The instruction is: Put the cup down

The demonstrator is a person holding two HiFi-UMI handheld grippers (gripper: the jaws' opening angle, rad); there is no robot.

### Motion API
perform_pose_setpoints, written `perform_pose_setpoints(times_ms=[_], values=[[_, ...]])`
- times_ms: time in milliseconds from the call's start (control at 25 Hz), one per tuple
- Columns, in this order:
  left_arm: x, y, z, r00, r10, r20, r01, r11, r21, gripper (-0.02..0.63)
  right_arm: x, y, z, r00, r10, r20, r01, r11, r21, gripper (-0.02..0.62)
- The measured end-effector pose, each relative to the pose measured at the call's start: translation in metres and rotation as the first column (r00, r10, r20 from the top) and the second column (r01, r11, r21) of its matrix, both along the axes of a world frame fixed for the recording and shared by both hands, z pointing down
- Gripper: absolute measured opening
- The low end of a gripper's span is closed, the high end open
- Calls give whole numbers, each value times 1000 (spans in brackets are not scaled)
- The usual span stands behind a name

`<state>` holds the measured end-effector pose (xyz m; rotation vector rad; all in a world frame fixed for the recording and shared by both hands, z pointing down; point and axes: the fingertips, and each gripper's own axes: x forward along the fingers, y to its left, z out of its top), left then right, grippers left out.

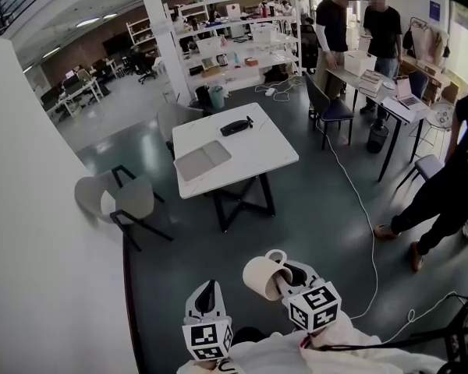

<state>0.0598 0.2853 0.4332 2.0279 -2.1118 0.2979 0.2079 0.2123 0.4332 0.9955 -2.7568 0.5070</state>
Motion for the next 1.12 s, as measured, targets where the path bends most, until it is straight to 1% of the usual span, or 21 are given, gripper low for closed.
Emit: perform_pose_setpoints(times_ms=[120,280,440,560,800,1120], values=[[0,-6,1,1000,0,3,0,1000,0,11,2,-7,2,1000,3,5,-3,1000,-3,46],[-12,-22,2,1000,-9,8,9,1000,7,11,-6,-22,1,1000,0,15,0,1000,11,46],[-26,-49,-2,1000,-13,12,13,1000,26,11,-12,-47,-1,1000,11,18,-11,1000,23,46],[-42,-73,-2,1000,-10,12,9,999,36,11,-25,-70,-1,1000,20,10,-21,999,29,46],[-89,-135,5,1000,13,16,-14,999,36,11,-74,-129,11,999,42,0,-41,999,16,46],[-170,-226,5,999,33,14,-33,999,5,11,-153,-214,11,998,61,-25,-61,998,3,46]])
